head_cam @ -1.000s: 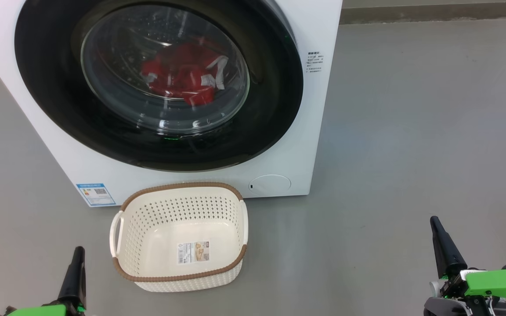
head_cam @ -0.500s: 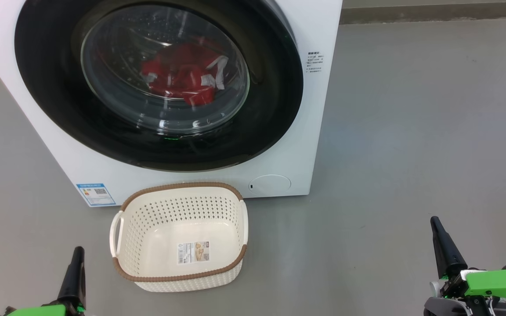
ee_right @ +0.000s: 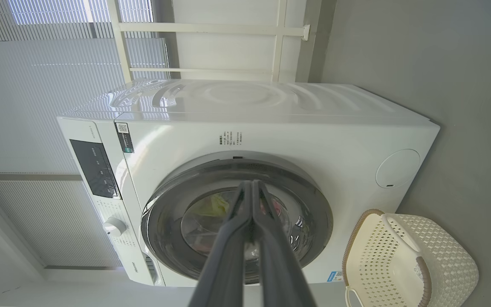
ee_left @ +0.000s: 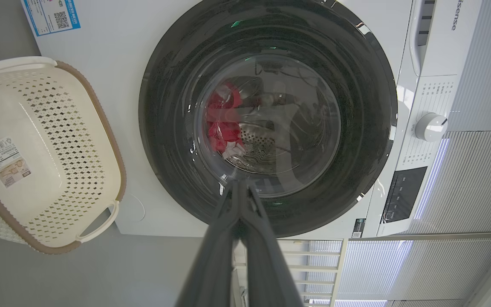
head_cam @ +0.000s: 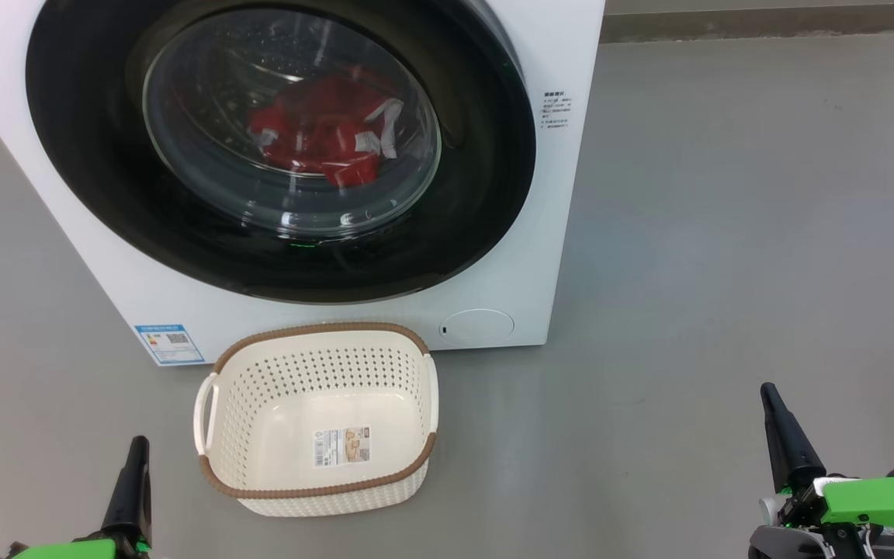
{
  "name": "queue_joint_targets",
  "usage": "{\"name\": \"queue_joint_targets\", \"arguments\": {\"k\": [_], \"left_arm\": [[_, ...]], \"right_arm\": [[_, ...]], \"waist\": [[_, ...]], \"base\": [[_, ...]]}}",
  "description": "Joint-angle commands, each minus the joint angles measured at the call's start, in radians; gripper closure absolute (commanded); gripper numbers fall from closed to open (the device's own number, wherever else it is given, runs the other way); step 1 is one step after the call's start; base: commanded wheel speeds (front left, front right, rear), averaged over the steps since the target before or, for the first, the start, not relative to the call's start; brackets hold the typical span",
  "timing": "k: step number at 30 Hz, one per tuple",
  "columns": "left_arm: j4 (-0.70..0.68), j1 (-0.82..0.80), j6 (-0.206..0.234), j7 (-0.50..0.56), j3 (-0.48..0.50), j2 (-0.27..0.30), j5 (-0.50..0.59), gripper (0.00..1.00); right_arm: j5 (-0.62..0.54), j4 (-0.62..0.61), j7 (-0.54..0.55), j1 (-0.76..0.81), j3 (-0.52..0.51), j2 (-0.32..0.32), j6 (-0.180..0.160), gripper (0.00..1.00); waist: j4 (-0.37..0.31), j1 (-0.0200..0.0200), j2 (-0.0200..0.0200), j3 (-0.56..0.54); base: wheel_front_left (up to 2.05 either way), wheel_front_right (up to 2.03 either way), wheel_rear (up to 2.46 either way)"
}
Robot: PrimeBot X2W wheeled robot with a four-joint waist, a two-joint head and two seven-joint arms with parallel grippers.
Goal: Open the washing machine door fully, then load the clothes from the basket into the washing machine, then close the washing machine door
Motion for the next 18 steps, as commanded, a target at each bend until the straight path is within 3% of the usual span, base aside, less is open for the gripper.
{"name": "queue_joint_targets", "arguments": {"k": [1, 18], "left_arm": [[-0.018, -0.04, -0.003, 0.005, 0.035, 0.012, 0.005, 1.0], [-0.018, -0.04, -0.003, 0.006, 0.037, 0.01, 0.007, 1.0]], "right_arm": [[-0.002, -0.03, 0.006, -0.008, 0.021, -0.002, 0.002, 1.0], [-0.002, -0.03, 0.007, -0.008, 0.02, -0.001, 0.002, 1.0]], "waist": [[0.0, 0.0, 0.0, 0.0], [0.0, 0.0, 0.0, 0.0]], "base": [[0.0, 0.0, 0.0], [0.0, 0.0, 0.0]]}}
